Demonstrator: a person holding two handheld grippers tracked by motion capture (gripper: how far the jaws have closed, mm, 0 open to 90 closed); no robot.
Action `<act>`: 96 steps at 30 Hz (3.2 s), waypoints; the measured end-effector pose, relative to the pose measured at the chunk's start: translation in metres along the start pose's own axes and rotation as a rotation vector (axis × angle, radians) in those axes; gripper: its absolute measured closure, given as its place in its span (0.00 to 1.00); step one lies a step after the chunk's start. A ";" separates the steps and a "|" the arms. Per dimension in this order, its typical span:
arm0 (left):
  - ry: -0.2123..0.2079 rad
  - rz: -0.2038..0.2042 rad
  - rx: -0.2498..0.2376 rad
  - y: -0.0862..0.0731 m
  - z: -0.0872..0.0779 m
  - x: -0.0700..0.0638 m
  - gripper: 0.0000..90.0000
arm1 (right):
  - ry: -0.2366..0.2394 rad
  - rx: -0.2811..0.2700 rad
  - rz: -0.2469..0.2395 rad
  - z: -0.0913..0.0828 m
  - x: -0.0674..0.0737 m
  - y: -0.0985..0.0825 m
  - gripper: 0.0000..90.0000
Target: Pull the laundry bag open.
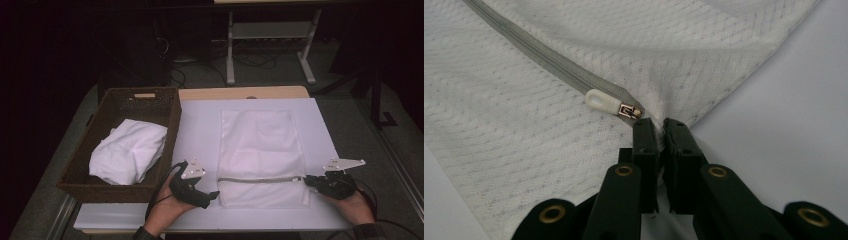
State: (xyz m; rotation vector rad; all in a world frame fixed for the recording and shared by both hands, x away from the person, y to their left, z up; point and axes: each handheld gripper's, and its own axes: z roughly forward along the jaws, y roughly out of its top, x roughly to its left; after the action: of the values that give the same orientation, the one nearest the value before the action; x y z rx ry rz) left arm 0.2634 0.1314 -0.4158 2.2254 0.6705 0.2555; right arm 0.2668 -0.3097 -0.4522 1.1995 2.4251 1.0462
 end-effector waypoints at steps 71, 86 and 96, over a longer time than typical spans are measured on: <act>-0.178 0.061 -0.124 0.065 0.054 -0.035 0.16 | 0.112 -0.123 -0.015 -0.001 0.020 0.021 0.95; -0.241 0.106 -0.125 0.081 0.081 -0.057 0.27 | 0.115 -0.136 -0.017 -0.003 0.021 0.022 0.95; -0.250 0.108 -0.129 0.087 0.092 -0.061 0.40 | 0.121 -0.151 -0.020 -0.006 0.023 0.023 0.95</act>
State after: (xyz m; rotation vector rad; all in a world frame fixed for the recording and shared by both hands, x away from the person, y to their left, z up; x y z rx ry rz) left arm 0.2810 -0.0077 -0.4121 2.1259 0.3893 0.0693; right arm 0.2629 -0.2853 -0.4300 1.0906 2.3899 1.3052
